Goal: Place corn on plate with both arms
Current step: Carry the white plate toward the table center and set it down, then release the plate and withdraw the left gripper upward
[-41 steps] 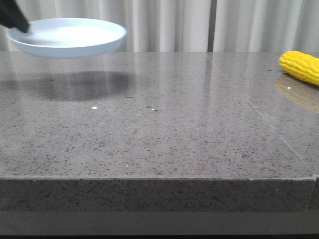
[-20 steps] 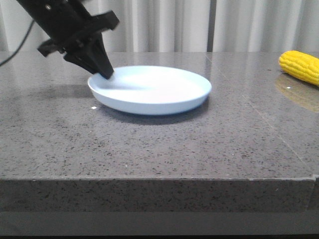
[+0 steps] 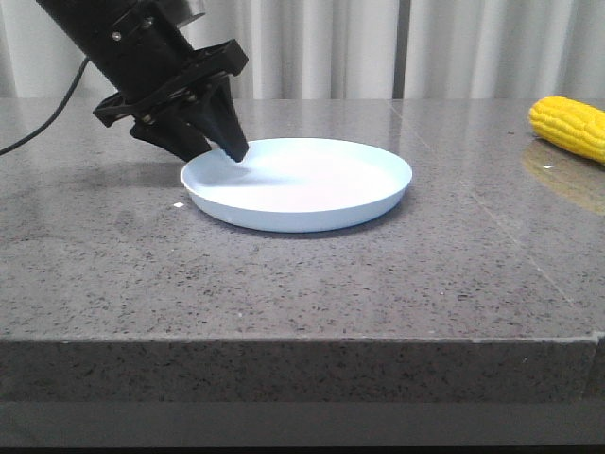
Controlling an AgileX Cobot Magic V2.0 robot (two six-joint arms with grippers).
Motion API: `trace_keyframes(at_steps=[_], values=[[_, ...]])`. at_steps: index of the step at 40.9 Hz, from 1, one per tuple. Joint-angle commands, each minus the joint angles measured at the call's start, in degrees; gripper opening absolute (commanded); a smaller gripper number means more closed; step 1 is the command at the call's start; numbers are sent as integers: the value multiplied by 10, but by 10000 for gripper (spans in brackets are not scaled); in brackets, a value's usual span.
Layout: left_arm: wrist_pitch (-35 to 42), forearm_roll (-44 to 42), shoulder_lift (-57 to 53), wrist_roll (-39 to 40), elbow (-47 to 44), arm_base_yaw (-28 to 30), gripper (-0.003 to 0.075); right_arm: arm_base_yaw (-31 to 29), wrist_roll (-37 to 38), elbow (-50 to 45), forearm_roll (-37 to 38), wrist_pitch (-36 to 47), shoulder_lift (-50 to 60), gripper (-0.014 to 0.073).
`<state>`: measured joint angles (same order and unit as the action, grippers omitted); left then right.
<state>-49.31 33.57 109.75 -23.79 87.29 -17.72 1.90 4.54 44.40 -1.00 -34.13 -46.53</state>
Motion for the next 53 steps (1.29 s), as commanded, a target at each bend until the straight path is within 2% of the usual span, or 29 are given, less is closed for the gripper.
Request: trace_keyframes(at_steps=[1,7,11,14,19,22,28,32,43,53], values=[[15,-1,-47,-2,17,-3,452,0,-1,15,6,38,1,636],[5,-43,-96,-2,17,-8,451,0,-1,15,6,38,1,636],[-15,-100,-143,17,17,-29,451,0,-1,15,6,38,1,636],[-32,-158,-178,53,17,-64,451,0,-1,15,6,38,1,636],[-67,-300,-237,132,15,-142,451,0,-1,15,6,38,1,636],[-64,-349,-275,180,1,-186,451,0,-1,15,6,38,1,636],[-15,-352,-372,213,-71,-246,451,0,-1,15,6,38,1,636],[18,-352,-439,233,-133,-267,451,0,-1,15,6,38,1,636],[49,-349,-595,254,-279,-273,451,0,-1,15,6,38,1,636],[57,-352,-663,254,-331,-273,451,0,-1,15,6,38,1,636]])
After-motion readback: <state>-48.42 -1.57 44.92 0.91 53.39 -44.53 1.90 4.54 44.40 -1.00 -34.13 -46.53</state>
